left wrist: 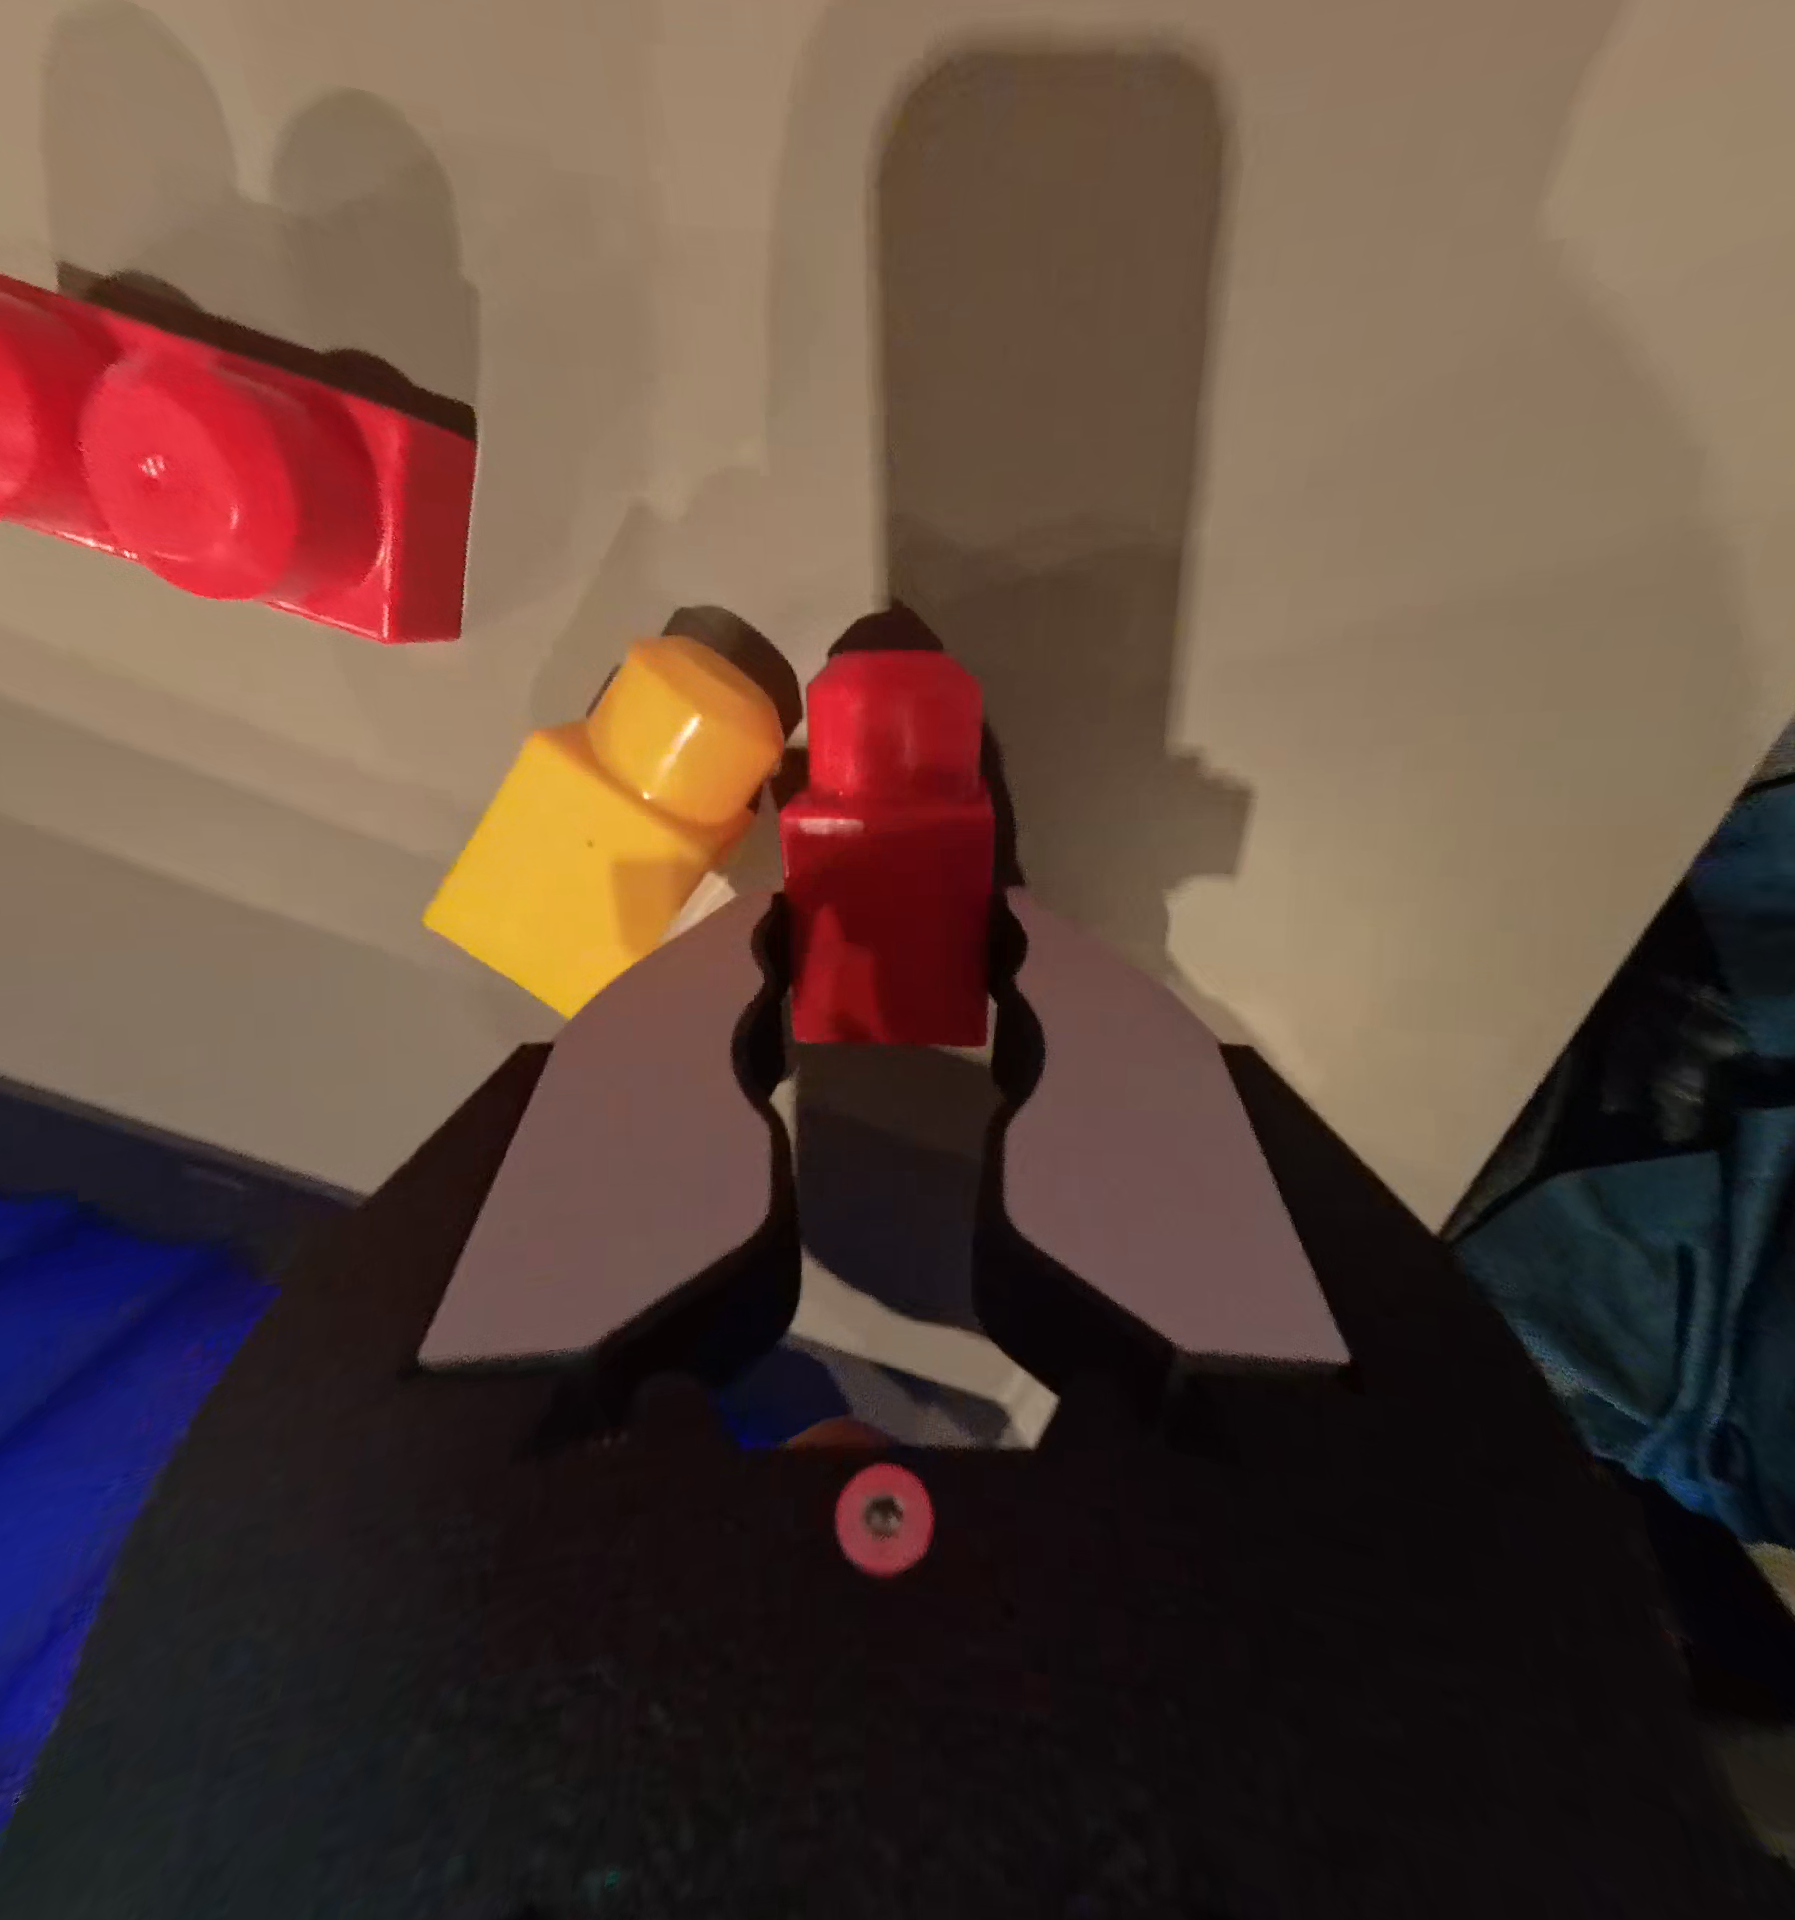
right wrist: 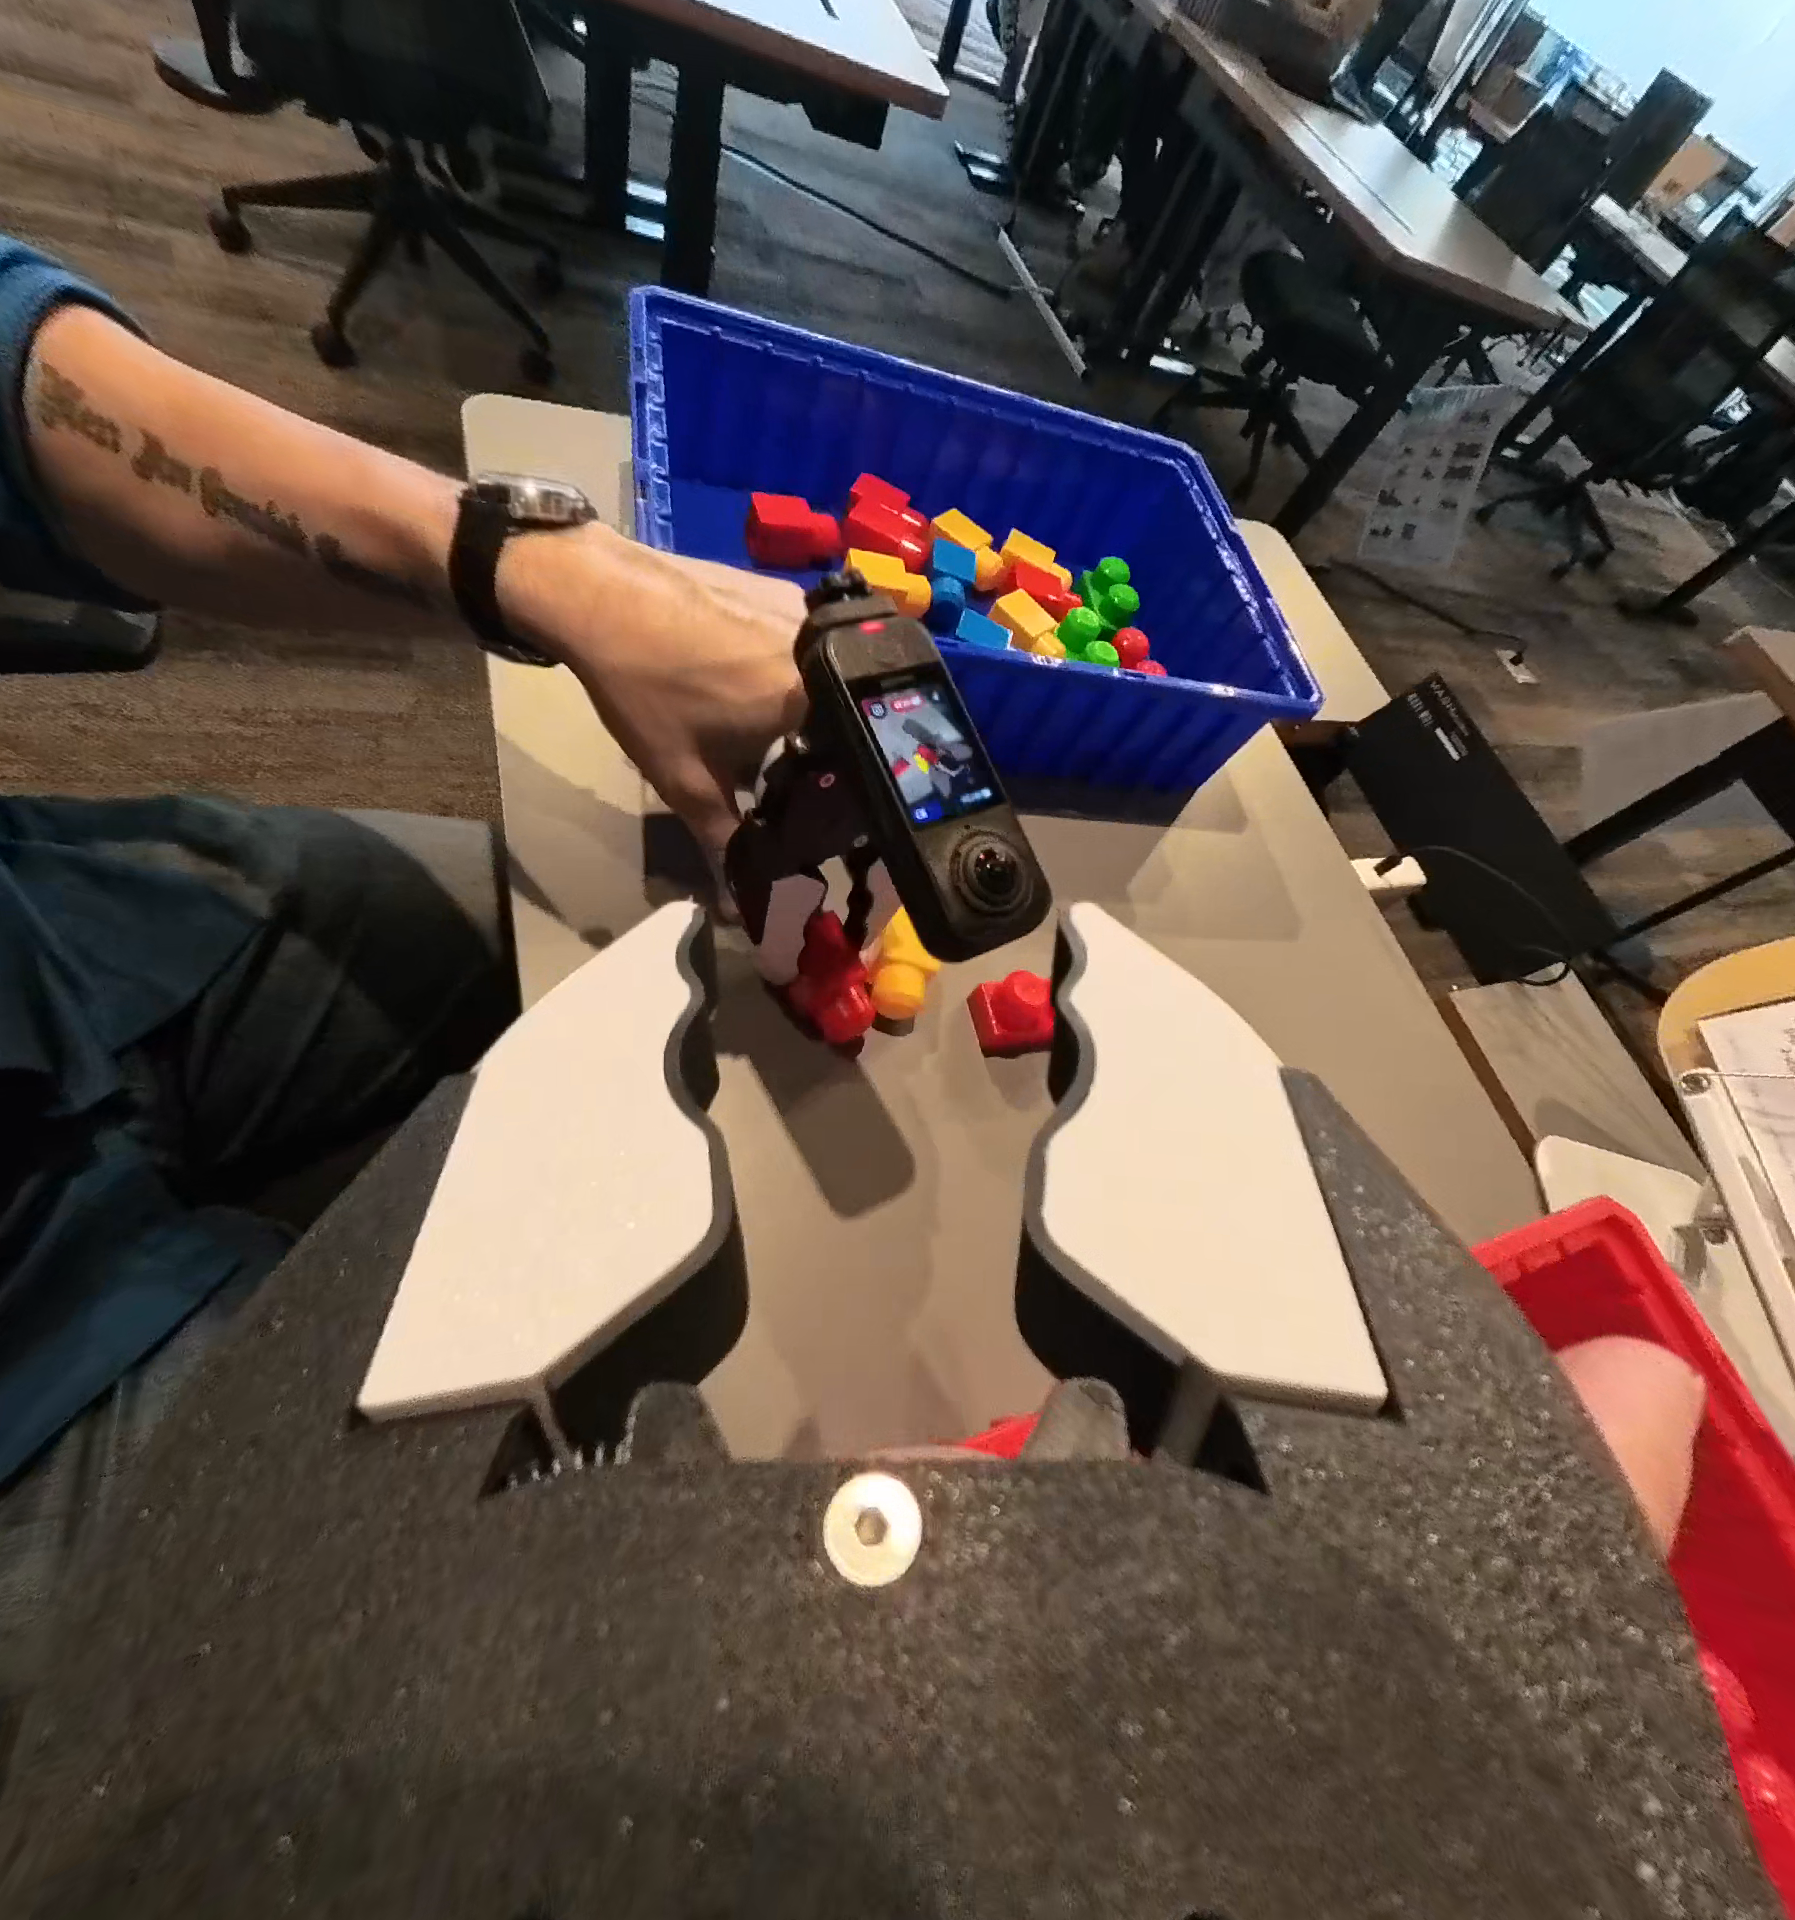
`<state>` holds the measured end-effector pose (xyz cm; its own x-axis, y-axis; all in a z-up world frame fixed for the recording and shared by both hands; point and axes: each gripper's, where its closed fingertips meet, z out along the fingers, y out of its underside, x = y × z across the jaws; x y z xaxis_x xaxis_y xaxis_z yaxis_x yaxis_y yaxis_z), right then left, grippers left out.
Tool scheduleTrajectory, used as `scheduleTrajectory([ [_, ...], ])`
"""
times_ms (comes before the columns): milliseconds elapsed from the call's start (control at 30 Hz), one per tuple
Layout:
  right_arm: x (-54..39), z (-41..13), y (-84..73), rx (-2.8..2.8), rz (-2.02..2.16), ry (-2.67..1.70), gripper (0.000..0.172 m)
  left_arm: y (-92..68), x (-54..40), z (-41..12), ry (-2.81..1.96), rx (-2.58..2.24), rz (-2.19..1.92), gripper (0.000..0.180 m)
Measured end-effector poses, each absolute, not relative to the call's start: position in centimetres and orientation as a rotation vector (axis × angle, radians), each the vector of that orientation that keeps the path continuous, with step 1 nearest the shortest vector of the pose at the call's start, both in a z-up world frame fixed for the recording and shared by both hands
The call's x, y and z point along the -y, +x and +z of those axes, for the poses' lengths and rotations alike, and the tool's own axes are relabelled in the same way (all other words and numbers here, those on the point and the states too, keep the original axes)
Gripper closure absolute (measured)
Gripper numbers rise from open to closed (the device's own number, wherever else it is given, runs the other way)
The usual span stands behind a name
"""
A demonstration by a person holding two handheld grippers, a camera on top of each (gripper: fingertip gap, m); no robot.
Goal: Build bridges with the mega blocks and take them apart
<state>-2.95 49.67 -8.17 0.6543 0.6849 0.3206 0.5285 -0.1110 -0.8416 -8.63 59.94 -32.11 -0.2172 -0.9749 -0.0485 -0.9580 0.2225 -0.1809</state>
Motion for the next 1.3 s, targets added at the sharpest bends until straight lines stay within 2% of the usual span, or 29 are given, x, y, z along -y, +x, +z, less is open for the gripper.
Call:
scheduleTrajectory([
  [67,-49.9,-8.1,-2.6,0.963,0.160,-1.778,0.111,-8.7,-59.4,-30.6,-1.874,-2.290,-0.217,0.145],
  [167,-50.1,-7.8,-2.3,0.943,0.177,-1.763,0.112,-10.1,-60.2,-24.4,-1.890,-2.107,-0.305,0.144],
  [267,-50.6,-7.9,-1.8,0.916,0.181,-1.767,0.113,-13.9,-64.8,-17.4,-1.989,-1.756,-0.348,0.145],
  [333,-51.0,-8.2,-1.5,0.908,0.183,-1.780,0.113,-18.3,-68.9,-16.0,-2.174,-1.516,-0.302,0.145],
  [400,-51.3,-8.6,-1.2,0.902,0.164,-1.797,0.113,-22.5,-71.9,-17.4,-2.379,-1.342,-0.273,0.145],
  [567,-51.7,-8.7,-1.6,0.907,0.169,-1.794,0.114,-29.9,-74.6,-25.4,-2.778,-1.172,-0.108,0.144],
  [800,-51.9,-8.5,-2.6,0.920,0.190,-1.777,0.115,-32.2,-76.0,-31.4,-2.958,-1.031,-0.028,0.144],
  [1067,-51.9,-9.0,-3.1,0.931,0.190,-1.793,0.115,-33.1,-77.1,-31.5,-2.977,-1.024,-0.040,0.144],
  [1100,-51.9,-9.0,-3.1,0.931,0.189,-1.794,0.115,-33.1,-76.7,-31.2,-2.971,-1.062,-0.050,0.137],
  [1167,-51.9,-9.1,-3.1,0.931,0.191,-1.795,0.116,-33.1,-76.4,-30.2,-2.936,-1.093,-0.043,0.105],
  [1300,-51.9,-9.1,-3.1,0.933,0.198,-1.793,0.116,-31.0,-75.7,-25.5,-2.768,-1.163,-0.091,0.104],
])
